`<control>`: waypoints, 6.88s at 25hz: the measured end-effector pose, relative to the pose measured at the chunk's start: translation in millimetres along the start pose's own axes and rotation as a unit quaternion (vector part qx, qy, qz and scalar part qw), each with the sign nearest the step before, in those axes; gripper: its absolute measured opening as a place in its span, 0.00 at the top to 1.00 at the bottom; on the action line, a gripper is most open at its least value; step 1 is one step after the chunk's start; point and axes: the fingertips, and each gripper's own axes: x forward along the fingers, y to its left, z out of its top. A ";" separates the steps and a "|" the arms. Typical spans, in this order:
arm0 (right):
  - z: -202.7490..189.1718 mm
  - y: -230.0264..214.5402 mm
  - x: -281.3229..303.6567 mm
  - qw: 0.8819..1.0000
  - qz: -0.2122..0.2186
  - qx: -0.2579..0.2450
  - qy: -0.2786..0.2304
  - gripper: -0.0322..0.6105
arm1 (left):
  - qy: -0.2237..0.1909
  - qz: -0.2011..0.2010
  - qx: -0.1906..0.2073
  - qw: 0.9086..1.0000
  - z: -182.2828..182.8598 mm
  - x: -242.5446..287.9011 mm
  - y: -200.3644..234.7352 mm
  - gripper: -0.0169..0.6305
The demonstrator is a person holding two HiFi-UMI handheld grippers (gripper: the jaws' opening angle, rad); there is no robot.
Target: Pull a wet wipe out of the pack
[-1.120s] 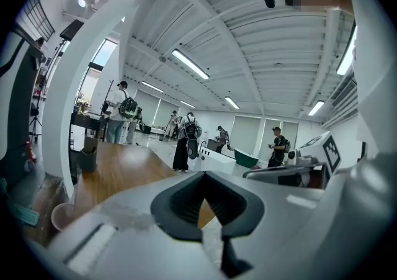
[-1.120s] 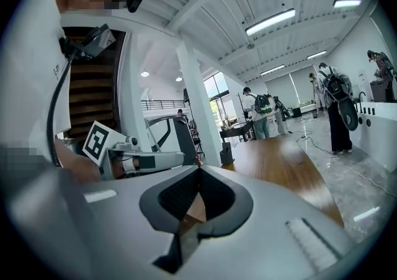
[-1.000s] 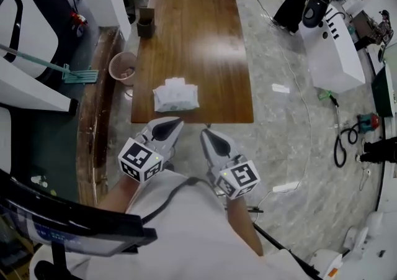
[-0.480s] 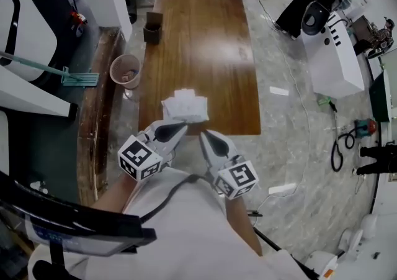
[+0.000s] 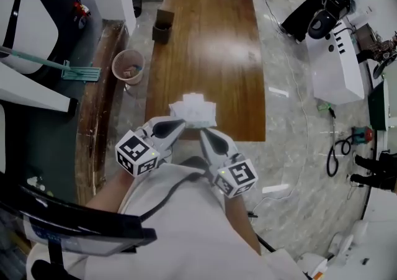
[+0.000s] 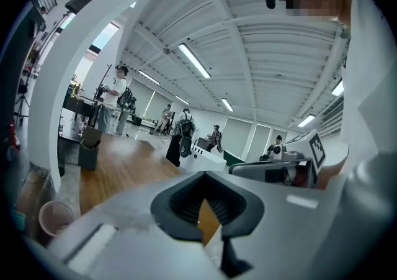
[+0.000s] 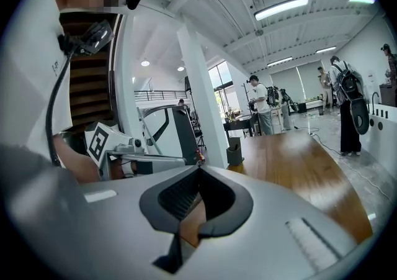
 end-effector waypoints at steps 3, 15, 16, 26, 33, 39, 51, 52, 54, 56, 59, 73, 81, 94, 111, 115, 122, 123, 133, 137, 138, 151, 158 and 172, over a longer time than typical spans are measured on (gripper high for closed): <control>-0.7 0.7 9.8 1.000 0.006 0.004 0.012 0.94 | -0.004 0.015 -0.013 1.000 -2.0 -6.6 12.9 0.97; 12.3 -23.9 29.6 1.000 0.010 -0.005 0.016 0.94 | -0.007 0.046 -0.036 0.998 -2.0 -2.1 41.6 0.97; 13.0 -30.6 28.2 1.000 0.006 -0.004 0.016 0.94 | -0.004 0.047 -0.038 0.998 -2.8 1.7 42.4 0.97; 11.5 -91.8 18.4 1.000 -0.003 0.007 0.029 0.94 | 0.019 0.056 -0.038 0.998 -5.0 52.5 40.3 0.97; 18.4 -120.7 26.9 0.998 0.041 -0.005 0.045 0.94 | 0.006 0.096 -0.042 0.994 10.2 83.4 53.5 0.96; 3.9 -134.7 48.5 0.994 0.075 -0.003 0.079 0.94 | -0.005 0.157 -0.067 0.985 5.6 80.0 61.8 0.97; -70.8 -126.5 84.4 0.953 0.198 -0.069 0.218 0.94 | 0.015 0.274 -0.128 0.953 -49.9 49.6 64.6 0.96; -77.4 -124.4 86.2 0.949 0.205 -0.079 0.227 0.94 | 0.013 0.278 -0.131 0.951 -51.4 50.0 63.4 0.96; -90.4 -120.6 88.1 0.940 0.217 -0.099 0.245 0.94 | 0.009 0.284 -0.137 0.949 -53.8 50.9 60.9 0.96; -101.8 -118.0 88.8 0.932 0.223 -0.114 0.261 0.94 | 0.004 0.287 -0.142 0.947 -55.3 50.9 57.9 0.96; -119.0 -117.3 90.5 0.923 0.226 -0.122 0.286 0.94 | -0.005 0.294 -0.150 0.944 -56.7 47.1 54.2 0.96; -173.5 -129.8 103.4 0.893 0.204 -0.165 0.366 0.75 | -0.011 0.339 -0.166 0.926 -74.5 7.4 43.1 0.96; -178.0 -129.9 109.8 0.886 0.181 -0.194 0.379 0.79 | -0.013 0.348 -0.169 0.922 -79.8 -6.3 38.6 0.96; -182.1 -123.6 110.5 0.881 0.154 -0.240 0.379 0.92 | -0.010 0.334 -0.156 0.929 -79.2 -9.8 37.8 0.96; -147.9 -116.2 100.0 0.925 0.139 -0.177 0.305 0.93 | 0.029 0.254 -0.106 0.961 -66.5 43.1 30.2 0.96; -129.7 -112.6 97.7 0.939 0.133 -0.153 0.277 0.93 | 0.036 0.234 -0.098 0.967 -62.8 55.6 29.3 0.96; -104.0 -112.7 93.4 0.954 0.121 -0.129 0.240 0.93 | 0.042 0.209 -0.081 0.974 -55.1 66.3 34.1 0.96; -100.4 -112.5 92.8 0.956 0.118 -0.127 0.236 0.93 | 0.042 0.207 -0.079 0.974 -53.9 67.0 34.9 0.96; -67.5 -109.7 83.5 0.970 0.098 -0.110 0.195 0.93 | 0.046 0.179 -0.055 0.981 -41.0 76.2 40.8 0.96; -57.7 -107.1 76.0 0.974 0.093 -0.100 0.180 0.93 | 0.047 0.165 -0.047 0.984 -36.4 82.5 40.1 0.96; -54.1 -107.1 74.6 0.976 0.090 -0.098 0.174 0.93 | 0.047 0.161 -0.045 0.985 -35.6 83.8 40.3 0.96; 12.9 -111.4 49.6 0.993 0.050 -0.067 0.079 0.93 | 0.046 0.117 -0.026 0.992 -19.6 99.7 39.4 0.96; 40.7 -118.9 24.5 0.998 0.016 -0.050 0.028 0.93 | 0.043 0.092 -0.012 0.995 -6.3 108.7 34.6 0.96; 89.3 -144.6 -11.9 0.996 -0.052 -0.020 -0.072 0.93 | -0.013 0.091 0.033 0.995 57.5 110.4 28.8 0.96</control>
